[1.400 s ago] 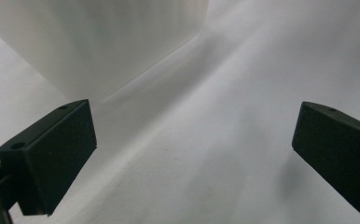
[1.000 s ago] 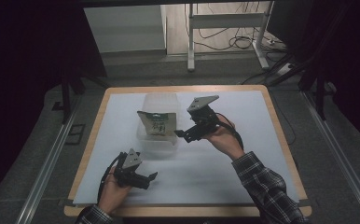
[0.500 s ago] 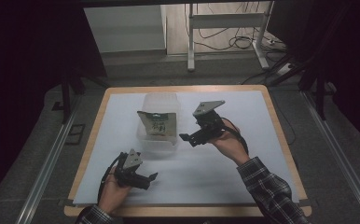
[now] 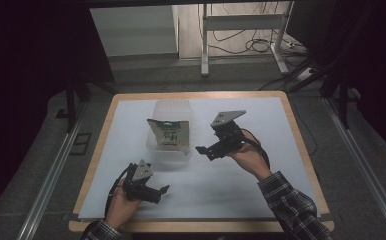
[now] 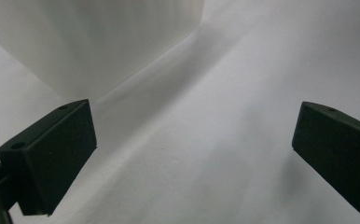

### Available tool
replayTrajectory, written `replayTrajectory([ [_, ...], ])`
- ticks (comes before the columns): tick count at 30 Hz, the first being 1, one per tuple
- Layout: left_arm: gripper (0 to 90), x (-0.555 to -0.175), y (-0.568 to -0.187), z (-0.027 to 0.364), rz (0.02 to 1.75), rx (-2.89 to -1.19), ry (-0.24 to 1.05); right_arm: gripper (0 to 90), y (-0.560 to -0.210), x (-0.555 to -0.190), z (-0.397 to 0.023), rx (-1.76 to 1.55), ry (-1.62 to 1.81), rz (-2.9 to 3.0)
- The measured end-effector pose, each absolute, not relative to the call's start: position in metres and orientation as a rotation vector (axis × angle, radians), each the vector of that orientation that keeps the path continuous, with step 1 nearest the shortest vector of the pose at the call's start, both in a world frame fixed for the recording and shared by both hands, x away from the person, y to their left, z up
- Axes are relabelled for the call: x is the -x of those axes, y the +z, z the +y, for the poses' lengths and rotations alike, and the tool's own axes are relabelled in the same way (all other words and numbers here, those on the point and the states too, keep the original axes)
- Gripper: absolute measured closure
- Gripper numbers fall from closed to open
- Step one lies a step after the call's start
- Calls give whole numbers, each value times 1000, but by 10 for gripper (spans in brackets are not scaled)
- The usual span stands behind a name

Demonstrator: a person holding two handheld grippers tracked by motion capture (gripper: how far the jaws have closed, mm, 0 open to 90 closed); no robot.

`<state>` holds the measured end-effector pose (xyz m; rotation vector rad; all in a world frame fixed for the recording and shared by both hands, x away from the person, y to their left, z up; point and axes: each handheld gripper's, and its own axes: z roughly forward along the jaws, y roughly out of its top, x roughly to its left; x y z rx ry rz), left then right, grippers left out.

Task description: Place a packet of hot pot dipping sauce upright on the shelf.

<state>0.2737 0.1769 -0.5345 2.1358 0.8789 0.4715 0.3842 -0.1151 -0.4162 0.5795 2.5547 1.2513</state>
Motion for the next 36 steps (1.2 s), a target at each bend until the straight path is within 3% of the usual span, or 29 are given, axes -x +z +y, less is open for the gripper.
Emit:
replayTrajectory([
  [36, 0, -273, -535, 176, 873, -2141, 472, 0, -427, -364, -145, -621, 1239, 2522],
])
